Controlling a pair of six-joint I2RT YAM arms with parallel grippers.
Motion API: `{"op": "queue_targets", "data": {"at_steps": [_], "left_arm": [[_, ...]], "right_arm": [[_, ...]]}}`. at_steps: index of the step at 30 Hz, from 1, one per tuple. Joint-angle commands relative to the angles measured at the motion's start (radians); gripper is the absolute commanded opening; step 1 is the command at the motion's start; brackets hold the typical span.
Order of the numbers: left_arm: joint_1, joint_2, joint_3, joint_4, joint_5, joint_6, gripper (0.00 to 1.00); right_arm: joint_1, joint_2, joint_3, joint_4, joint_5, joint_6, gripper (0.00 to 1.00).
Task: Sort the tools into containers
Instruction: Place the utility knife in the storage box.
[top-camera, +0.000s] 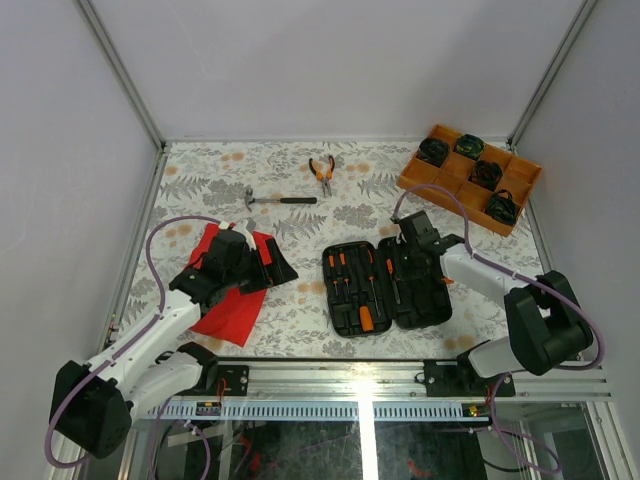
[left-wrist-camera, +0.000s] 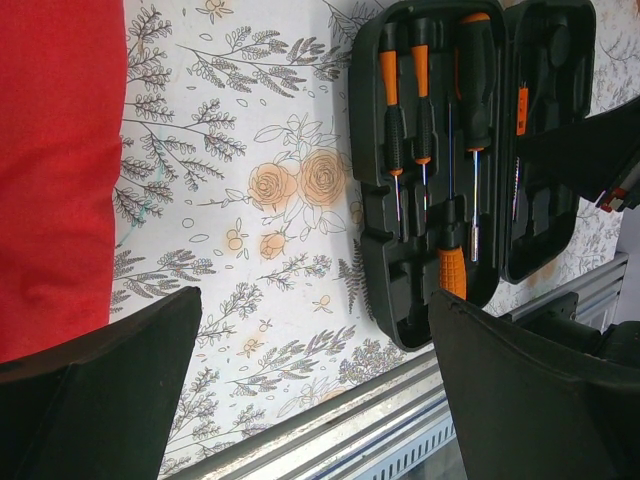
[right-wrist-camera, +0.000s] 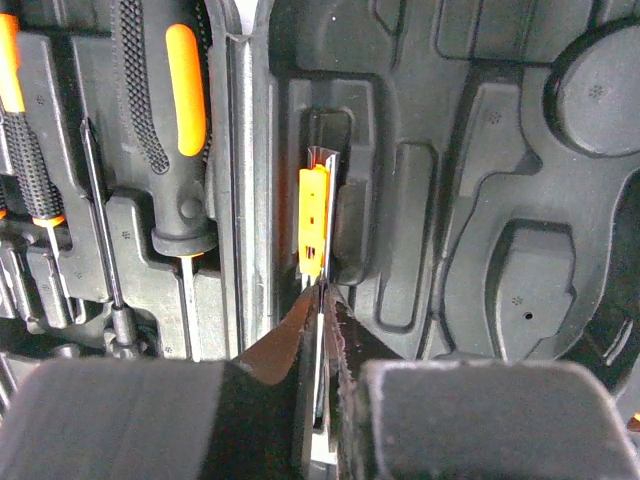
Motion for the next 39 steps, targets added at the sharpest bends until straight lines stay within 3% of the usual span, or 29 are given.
{"op": "queue_targets", "data": {"at_steps": [1, 5, 21, 33, 39], "left_arm": [[-0.007, 0.004, -0.013, 0.055, 0.017, 0.003, 0.94], [-0.007, 0.007, -0.016, 0.058, 0.018, 0.003, 0.94], [-0.007, 0.002, -0.024, 0.060, 0.019, 0.000, 0.94], [-0.008, 0.000, -0.028, 0.063, 0.018, -0.001, 0.94], [-0.007, -0.002, -0.032, 0.063, 0.021, 0.001, 0.94]], "right_arm": [[-0.003, 0.047, 0.022, -0.036, 0.000, -0.015, 0.06], [-0.004, 0.070, 0.028, -0.066, 0.011, -0.017, 0.00], [0.003, 0.224, 0.036, -0.141, 0.060, 0.018, 0.00], [0.132, 0.388, 0.113, -0.228, 0.220, 0.067, 0.00], [0.136, 0.364, 0.108, -0.232, 0.227, 0.071, 0.00]]}}
